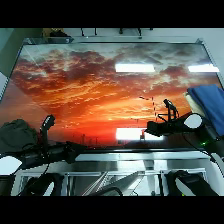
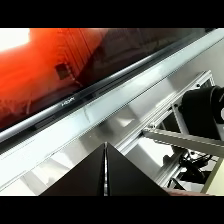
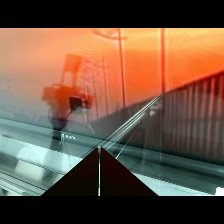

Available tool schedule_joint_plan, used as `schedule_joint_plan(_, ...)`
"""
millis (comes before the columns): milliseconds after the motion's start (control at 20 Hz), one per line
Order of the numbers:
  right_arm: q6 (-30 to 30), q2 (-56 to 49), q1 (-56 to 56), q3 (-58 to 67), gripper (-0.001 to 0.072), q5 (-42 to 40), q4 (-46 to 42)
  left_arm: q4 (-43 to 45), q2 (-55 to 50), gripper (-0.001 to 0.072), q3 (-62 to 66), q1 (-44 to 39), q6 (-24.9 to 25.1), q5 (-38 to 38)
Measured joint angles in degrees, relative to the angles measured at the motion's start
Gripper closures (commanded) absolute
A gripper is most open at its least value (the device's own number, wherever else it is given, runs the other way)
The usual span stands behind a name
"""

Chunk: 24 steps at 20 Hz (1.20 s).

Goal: Fold the shirts.

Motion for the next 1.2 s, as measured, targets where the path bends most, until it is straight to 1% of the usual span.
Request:
schedule_joint_plan(100, 0.00, 0.00, 0.00, 0.00, 0.0694, -0.02, 0.00, 0.07, 0.35, 0.0692, 0.00, 0.02, -0.26, -0.07)
schedule_joint_plan(200, 0.00, 0.00, 0.00, 0.00, 0.0694, -0.04, 0.00, 1.81, 0.55, 0.0692, 0.92, 0.85, -2.01, -0.68)
schedule_joint_plan(250, 0.00, 0.00, 0.00, 0.00, 0.0694, -0.04, 0.00, 4.50, 0.59, 0.0692, 2.27, 1.92, -3.48, -1.46)
schedule_joint_plan(350, 0.00, -0.02, 0.00, 0.00, 0.0694, -0.09, 0.00, 14.29, 0.66, 0.0690, 6.86, 5.97, -6.99, -4.15)
schedule_joint_plan(400, 0.00, -0.02, 0.00, 0.00, 0.0694, -0.09, -0.02, 20.65, 0.68, 0.0590, 9.77, 9.05, -8.41, -5.38)
schedule_joint_plan(450, 0.00, -0.02, 0.00, 0.00, 0.0694, -0.09, 0.00, 26.53, 0.63, 0.0153, 12.48, 12.41, -9.25, -5.88)
schedule_joint_plan(500, 0.00, -0.02, 0.00, 0.00, 0.0694, -0.09, 0.00, 32.83, 0.39, 0.0010, 15.23, 16.22, -10.12, -5.84)
schedule_joint_plan(650, 0.00, -0.04, 0.00, 0.00, 0.0694, -0.09, -0.02, 47.12, -2.89, 0.0010, 21.44, 24.74, -12.81, -4.20)
schedule_joint_plan(800, 0.00, -0.04, 0.00, 0.00, 0.0694, -0.07, -0.02, 57.68, -9.90, 0.0011, 24.96, 27.36, -14.40, -4.87)
schedule_joint_plan(1000, 0.02, -0.04, 0.00, 0.00, 0.0694, -0.04, -0.02, 64.02, -22.60, 0.0011, 26.56, 28.02, -15.04, -6.32)
schedule_joint_plan(1200, 0.02, -0.04, 0.00, 0.00, 0.0694, -0.02, -0.02, 66.31, -35.52, 0.0011, 26.95, 31.36, -15.41, -5.29)
